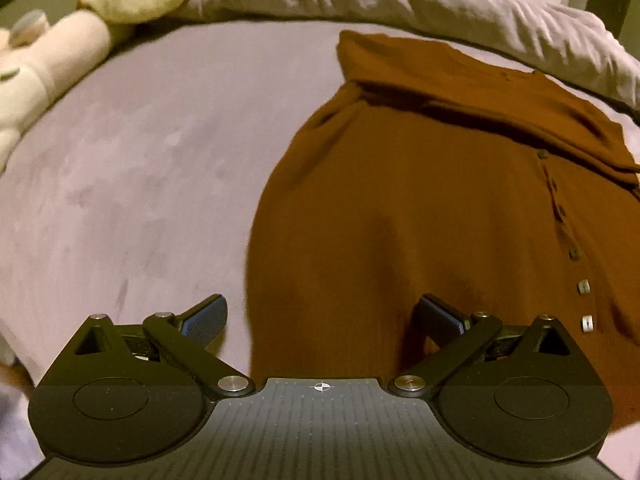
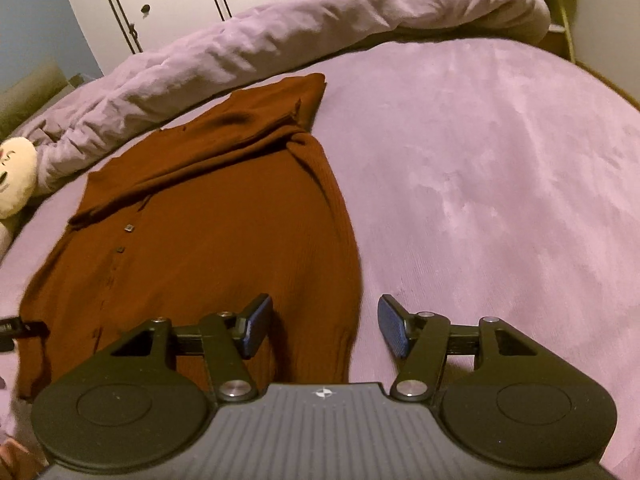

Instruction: Fold small clothes

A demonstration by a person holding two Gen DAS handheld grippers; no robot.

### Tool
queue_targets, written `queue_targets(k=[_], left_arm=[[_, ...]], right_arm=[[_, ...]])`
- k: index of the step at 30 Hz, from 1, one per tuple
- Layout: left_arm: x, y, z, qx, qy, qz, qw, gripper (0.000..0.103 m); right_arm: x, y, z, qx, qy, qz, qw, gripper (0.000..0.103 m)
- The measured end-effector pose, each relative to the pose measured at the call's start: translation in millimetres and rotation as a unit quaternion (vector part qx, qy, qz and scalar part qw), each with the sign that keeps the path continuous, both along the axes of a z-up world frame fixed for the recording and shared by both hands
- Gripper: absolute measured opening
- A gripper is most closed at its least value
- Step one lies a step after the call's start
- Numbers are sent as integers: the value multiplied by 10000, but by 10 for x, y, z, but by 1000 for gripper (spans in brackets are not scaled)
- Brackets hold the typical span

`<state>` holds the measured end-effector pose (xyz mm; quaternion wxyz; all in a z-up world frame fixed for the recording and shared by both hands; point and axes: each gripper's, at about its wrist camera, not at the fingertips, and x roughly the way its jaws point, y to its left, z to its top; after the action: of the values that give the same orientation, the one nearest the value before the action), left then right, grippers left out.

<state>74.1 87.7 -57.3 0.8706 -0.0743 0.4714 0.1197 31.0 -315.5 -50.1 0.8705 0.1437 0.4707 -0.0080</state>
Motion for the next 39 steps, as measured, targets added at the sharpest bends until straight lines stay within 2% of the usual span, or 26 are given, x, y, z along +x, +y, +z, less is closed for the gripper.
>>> queue_targets(k=[4,8,10,14,16,20,22,25,28,30,33,36,39], left_arm=[[-165,139,-30,-92,153,93,9998,103],[-276,259,-72,-553,205,169,9981,103],[-305,297,-91,-719,228,196,9970,101],[-317,330,-77,-785,227,112,9966,87],[-306,358,-66,-889,204,110,9958,81],[-311,381,-36,-1096,191,-41,9938,62],[-305,384,-37,-1136,210,-129,9932,59],[-282,419,-37,-1319,214,-206,9908,44],[-257,455,-48,-1489,244,-228,9883,42],[-235,491,-72,-1641,276,-217,9858,34],[-229,546,-81,-1822,279,-170,9827,33],[-240,598,-73,-1832,292,-92,9826,36],[-243,613,-76,-1902,285,-86,9813,47]], right_arm=[[-100,-72,-13,343,47,-64,9994,51],[-171,-82,-37,346,80,47,9994,46],[-194,-99,-43,501,113,77,9987,45],[-217,-107,-88,799,268,154,9963,37],[-232,-102,-125,893,339,178,9953,25],[-275,-122,-191,1102,444,127,9928,12],[-297,-138,-215,1200,489,101,9915,12],[-301,-130,-228,1222,558,129,9909,12],[-289,-114,-227,1212,626,192,9905,13],[-278,-120,-229,1237,657,211,9899,14],[-262,-130,-247,1309,719,170,9886,14],[-257,-162,-256,1457,747,116,9864,18],[-252,-146,-257,1455,741,133,9865,20]])
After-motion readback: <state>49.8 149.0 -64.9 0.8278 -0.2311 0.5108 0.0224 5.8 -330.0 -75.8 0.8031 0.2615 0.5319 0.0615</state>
